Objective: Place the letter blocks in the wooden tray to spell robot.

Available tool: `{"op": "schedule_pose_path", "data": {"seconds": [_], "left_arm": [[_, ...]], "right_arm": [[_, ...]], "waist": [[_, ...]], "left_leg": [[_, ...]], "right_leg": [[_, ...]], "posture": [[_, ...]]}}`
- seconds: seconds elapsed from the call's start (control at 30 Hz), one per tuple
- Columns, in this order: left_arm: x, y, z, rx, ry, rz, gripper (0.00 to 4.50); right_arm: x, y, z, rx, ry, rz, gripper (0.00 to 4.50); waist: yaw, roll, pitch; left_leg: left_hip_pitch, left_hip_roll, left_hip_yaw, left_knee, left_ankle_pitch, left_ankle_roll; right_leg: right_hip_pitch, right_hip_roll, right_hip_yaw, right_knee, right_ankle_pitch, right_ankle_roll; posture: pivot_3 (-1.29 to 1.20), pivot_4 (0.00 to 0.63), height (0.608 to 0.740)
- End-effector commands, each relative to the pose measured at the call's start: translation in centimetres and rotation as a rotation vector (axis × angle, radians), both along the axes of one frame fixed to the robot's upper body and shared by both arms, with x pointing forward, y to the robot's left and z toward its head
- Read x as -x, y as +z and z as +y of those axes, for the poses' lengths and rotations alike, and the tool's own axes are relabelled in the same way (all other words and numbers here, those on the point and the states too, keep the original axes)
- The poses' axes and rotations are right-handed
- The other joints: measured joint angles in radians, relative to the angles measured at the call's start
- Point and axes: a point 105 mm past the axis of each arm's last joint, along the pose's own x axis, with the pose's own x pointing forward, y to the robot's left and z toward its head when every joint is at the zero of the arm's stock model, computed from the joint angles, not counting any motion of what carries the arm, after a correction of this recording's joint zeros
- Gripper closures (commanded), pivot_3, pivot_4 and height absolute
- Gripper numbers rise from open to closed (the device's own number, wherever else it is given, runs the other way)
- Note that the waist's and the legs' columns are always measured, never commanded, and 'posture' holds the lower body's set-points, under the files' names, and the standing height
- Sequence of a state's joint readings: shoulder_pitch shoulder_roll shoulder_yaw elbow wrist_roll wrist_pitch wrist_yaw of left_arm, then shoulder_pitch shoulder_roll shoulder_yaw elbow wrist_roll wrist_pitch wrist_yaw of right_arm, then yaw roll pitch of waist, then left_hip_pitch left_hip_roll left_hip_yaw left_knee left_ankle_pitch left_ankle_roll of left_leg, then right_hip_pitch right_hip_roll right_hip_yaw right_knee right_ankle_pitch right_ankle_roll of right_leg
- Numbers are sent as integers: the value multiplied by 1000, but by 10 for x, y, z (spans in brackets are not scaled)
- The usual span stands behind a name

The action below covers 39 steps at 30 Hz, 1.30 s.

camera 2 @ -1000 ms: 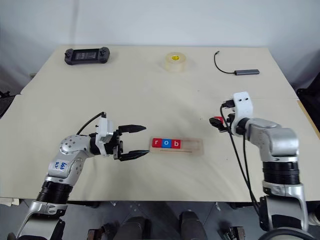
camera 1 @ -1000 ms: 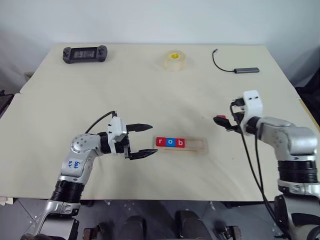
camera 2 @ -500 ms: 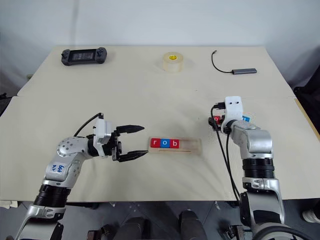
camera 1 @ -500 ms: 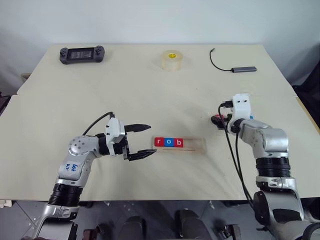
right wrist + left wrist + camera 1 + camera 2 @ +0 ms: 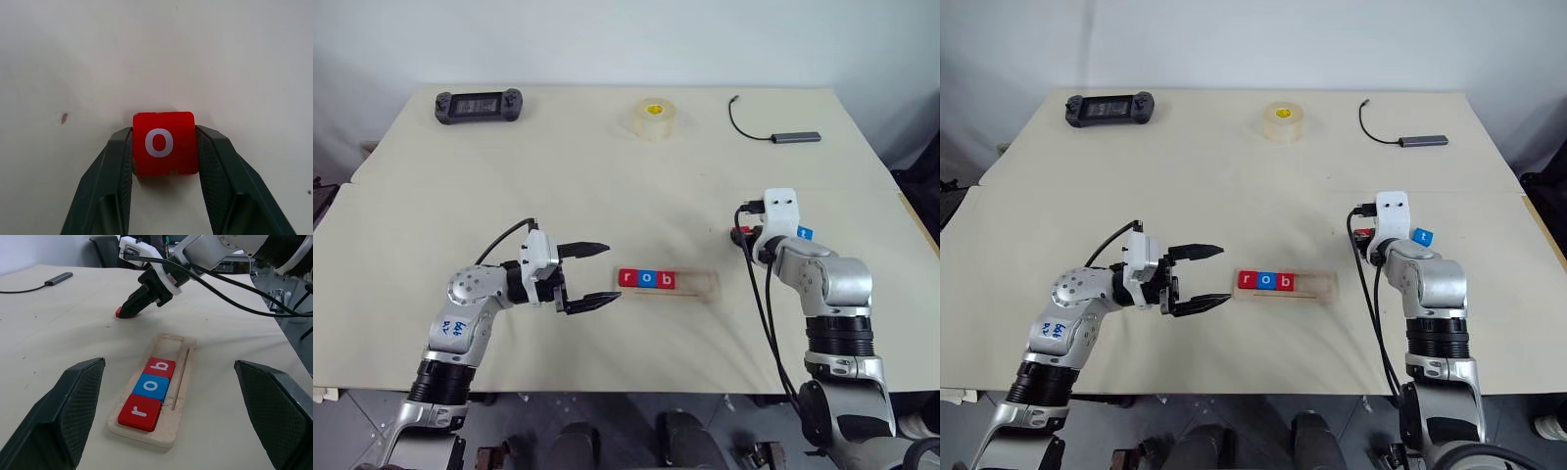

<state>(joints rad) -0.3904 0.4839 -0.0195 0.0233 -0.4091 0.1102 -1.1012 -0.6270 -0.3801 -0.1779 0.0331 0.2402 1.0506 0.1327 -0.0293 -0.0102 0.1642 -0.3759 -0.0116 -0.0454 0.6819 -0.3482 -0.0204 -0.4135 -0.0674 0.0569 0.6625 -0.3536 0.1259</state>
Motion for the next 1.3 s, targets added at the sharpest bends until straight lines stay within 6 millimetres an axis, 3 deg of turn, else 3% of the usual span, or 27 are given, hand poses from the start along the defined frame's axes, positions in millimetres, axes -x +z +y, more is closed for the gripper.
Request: {"op": "schedule_pose_path", "data": {"seconds": [0.03,0.27,0.4,0.57,0.73,0.8,0.9,1.0,1.1,1.3], "left_arm": [[0,9,-2,17,-24,-27,0],[-1,8,-8,9,-90,-14,0],[-4,9,-10,-1,-113,-12,0],[-6,10,-12,-5,-131,-13,0],[-5,10,-12,-5,-134,-12,0],[-5,10,-11,-6,-129,-13,0],[-4,10,-9,-6,-121,-14,0],[0,9,-7,-1,-130,-9,0],[1,9,-8,-5,-136,-11,0],[3,11,-9,-2,-136,-21,0]], "right_arm": [[13,27,-12,2,-20,-78,3041],[64,28,-15,-33,-69,-54,3041],[97,8,-6,-44,-100,-9,3041],[113,-12,6,-68,-145,39,3041],[109,-9,6,-55,-91,28,1378],[105,0,2,-25,-5,9,728],[101,15,-5,52,159,-15,728],[112,21,-2,166,548,34,728],[118,20,-2,193,785,50,728],[108,3,-27,319,978,102,728]], "waist": [[1,0,0],[2,0,0],[0,0,0],[0,0,0],[0,0,0],[1,0,0],[1,0,0],[2,6,6],[2,1,7],[3,-1,9]], "left_leg": [[0,0,0,0,0,0],[0,0,-1,-2,0,0],[0,0,-2,-2,0,0],[0,-1,-1,-1,0,0],[0,-2,-1,-1,0,0],[0,-2,-1,-2,0,0],[0,-3,-1,-2,1,2],[0,-3,-2,-2,1,2],[2,-9,0,-4,2,10],[2,-10,1,-1,2,10]], "right_leg": [[0,0,0,0,0,0],[0,0,1,0,0,0],[0,0,1,0,0,0],[0,0,1,0,0,0],[0,0,1,0,0,0],[0,0,0,0,0,0],[1,-2,0,-1,0,0],[1,-2,0,-1,0,0],[5,-1,0,-6,2,5],[6,-9,0,-7,3,8]], "posture": [[0,150,740],[0,150,740],[0,150,740],[0,150,740],[0,150,740],[0,150,740],[0,150,740],[0,150,740],[0,150,740],[0,150,740]]}}
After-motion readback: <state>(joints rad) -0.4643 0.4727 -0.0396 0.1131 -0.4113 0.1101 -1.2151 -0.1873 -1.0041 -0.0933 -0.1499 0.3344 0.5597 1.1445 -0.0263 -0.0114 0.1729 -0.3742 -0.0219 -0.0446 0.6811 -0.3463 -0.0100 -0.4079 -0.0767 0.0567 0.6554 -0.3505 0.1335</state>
